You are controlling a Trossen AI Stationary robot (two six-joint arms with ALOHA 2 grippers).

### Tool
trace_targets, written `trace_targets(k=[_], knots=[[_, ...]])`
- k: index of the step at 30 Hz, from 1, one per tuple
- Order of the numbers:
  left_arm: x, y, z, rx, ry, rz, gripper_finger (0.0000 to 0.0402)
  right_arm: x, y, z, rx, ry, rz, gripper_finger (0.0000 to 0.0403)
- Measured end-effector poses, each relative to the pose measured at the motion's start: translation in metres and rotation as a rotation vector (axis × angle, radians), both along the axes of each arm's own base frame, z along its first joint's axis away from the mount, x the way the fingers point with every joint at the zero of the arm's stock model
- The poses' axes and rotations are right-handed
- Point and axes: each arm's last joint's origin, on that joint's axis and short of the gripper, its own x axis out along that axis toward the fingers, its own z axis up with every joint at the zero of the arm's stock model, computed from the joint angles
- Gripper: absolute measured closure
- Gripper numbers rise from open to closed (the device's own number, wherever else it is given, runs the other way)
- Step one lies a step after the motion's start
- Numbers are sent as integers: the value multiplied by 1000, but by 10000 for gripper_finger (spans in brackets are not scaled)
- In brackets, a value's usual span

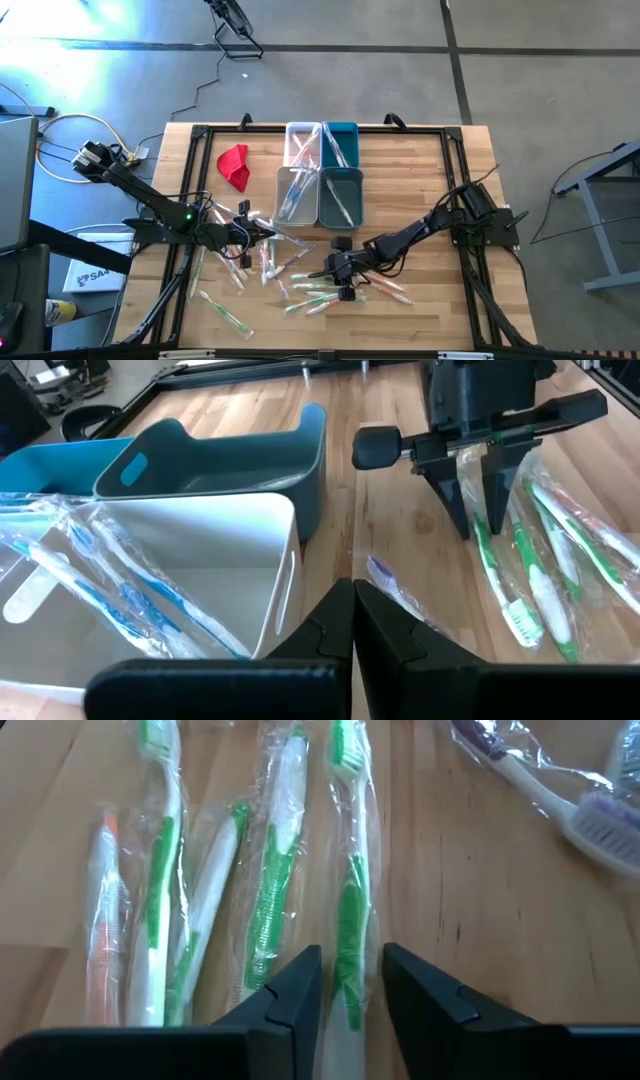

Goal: Pick & Place Toothbrushes
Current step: Put the green toothbrush into the blue bin

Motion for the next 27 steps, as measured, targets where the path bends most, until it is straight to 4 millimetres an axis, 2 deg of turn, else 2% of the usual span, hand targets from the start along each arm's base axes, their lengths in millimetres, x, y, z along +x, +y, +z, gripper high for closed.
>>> trace_targets(k=[10,15,22,27], knots=[[0,0,-1,5,8,0,399,0,0,0,-2,-9,0,377],[-1,0,-1,7,13,0,399,-1,0,8,-22,-30,44,385],[-1,0,-2,10,17,0,399,-4,-2,55,-13,-165,46,381],[-1,0,-2,11,21,0,399,-15,-8,100,-48,-277,-7,386]])
